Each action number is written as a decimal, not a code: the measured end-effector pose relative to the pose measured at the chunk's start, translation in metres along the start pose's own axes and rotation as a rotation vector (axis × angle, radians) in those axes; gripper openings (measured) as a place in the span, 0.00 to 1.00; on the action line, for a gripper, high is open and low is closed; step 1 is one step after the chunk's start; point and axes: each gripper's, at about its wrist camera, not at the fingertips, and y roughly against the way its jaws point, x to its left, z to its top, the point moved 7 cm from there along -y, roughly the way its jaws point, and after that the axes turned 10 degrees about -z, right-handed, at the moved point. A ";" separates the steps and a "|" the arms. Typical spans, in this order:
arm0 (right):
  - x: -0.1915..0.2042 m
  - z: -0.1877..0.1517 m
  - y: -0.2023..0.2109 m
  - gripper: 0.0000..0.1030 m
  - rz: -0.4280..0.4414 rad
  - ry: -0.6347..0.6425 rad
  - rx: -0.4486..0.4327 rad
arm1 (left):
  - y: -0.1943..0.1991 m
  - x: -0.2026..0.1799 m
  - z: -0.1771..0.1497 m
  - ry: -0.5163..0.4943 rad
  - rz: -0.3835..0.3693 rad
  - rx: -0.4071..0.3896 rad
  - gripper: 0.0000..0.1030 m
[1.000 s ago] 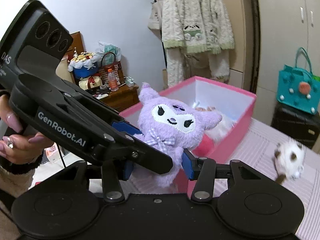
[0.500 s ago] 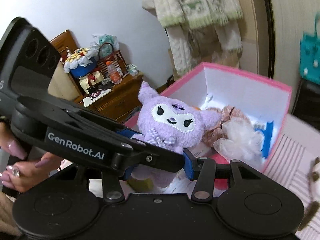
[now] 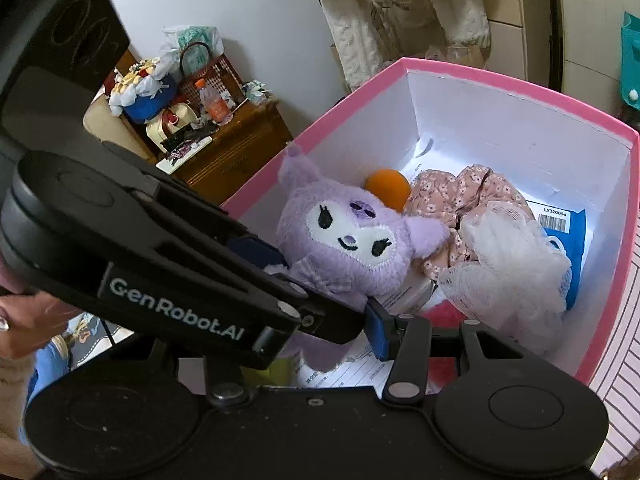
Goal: Organize soft objects
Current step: 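Lower the purple plush into the box and open the left tool, then move the left tool back to the white-and-brown plush on the table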
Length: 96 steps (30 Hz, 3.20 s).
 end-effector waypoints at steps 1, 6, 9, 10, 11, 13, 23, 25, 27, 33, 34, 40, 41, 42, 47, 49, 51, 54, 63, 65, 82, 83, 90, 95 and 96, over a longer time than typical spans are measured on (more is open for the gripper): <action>0.001 0.000 -0.001 0.55 -0.004 0.004 0.003 | 0.000 0.000 0.000 -0.002 0.007 0.000 0.39; 0.000 0.003 -0.004 0.59 -0.007 0.001 0.017 | -0.001 0.000 0.003 0.002 0.018 0.010 0.40; -0.001 0.003 -0.008 0.66 -0.042 0.005 0.042 | 0.003 -0.003 0.002 0.009 0.020 -0.001 0.42; -0.002 0.003 -0.009 0.67 -0.056 0.006 0.055 | 0.006 -0.004 0.002 0.003 0.030 -0.014 0.51; -0.002 0.002 -0.010 0.68 -0.068 0.008 0.064 | 0.011 -0.005 0.002 -0.006 0.041 -0.031 0.57; -0.003 0.002 -0.007 0.70 -0.086 0.015 0.056 | 0.020 -0.007 0.002 -0.031 0.051 -0.065 0.60; -0.005 -0.008 0.045 0.70 -0.110 0.035 -0.046 | 0.053 -0.022 -0.015 -0.123 0.086 -0.110 0.58; -0.002 -0.010 0.061 0.70 -0.117 0.045 -0.072 | 0.059 -0.029 -0.019 -0.143 0.097 -0.117 0.58; -0.001 -0.013 0.075 0.70 -0.125 0.051 -0.085 | 0.065 -0.037 -0.025 -0.163 0.104 -0.120 0.59; 0.007 -0.027 0.117 0.70 -0.138 0.082 -0.112 | 0.080 -0.067 -0.040 -0.230 0.097 -0.150 0.60; 0.008 -0.030 0.124 0.70 -0.140 0.088 -0.120 | 0.081 -0.071 -0.043 -0.239 0.099 -0.152 0.60; 0.011 -0.046 0.160 0.70 -0.152 0.100 -0.176 | 0.081 -0.092 -0.057 -0.276 0.060 -0.139 0.62; 0.010 -0.050 0.165 0.70 -0.151 0.104 -0.189 | 0.080 -0.095 -0.060 -0.280 0.064 -0.137 0.62; 0.007 -0.054 0.169 0.70 -0.151 0.093 -0.196 | 0.078 -0.098 -0.062 -0.289 0.068 -0.132 0.62; -0.006 -0.071 0.180 0.70 -0.164 0.064 -0.196 | 0.073 -0.116 -0.074 -0.335 0.063 -0.115 0.63; -0.011 -0.079 0.185 0.70 -0.176 0.060 -0.197 | 0.071 -0.123 -0.079 -0.350 0.064 -0.105 0.63; -0.016 -0.087 0.192 0.70 -0.192 0.053 -0.200 | 0.069 -0.131 -0.084 -0.375 0.065 -0.099 0.64; -0.021 -0.098 0.203 0.72 -0.215 0.053 -0.212 | 0.066 -0.145 -0.090 -0.417 0.063 -0.092 0.65; -0.050 -0.130 0.221 0.74 -0.257 0.032 -0.244 | 0.049 -0.191 -0.096 -0.560 0.019 -0.065 0.66; -0.058 -0.135 0.219 0.74 -0.259 0.030 -0.246 | 0.038 -0.197 -0.093 -0.577 0.035 -0.054 0.66; -0.177 -0.135 0.154 0.78 -0.276 -0.044 -0.224 | -0.062 -0.218 -0.027 -0.544 0.015 -0.028 0.68; -0.184 -0.134 0.150 0.78 -0.279 -0.047 -0.237 | -0.067 -0.218 -0.022 -0.538 0.016 -0.039 0.68; -0.216 -0.123 0.129 0.80 -0.395 0.015 -0.374 | -0.094 -0.217 0.014 -0.511 0.032 -0.136 0.68; -0.234 -0.118 0.116 0.81 -0.414 0.042 -0.428 | -0.114 -0.222 0.033 -0.528 0.018 -0.159 0.68; -0.236 -0.116 0.115 0.81 -0.415 0.045 -0.442 | -0.117 -0.224 0.037 -0.538 0.025 -0.163 0.68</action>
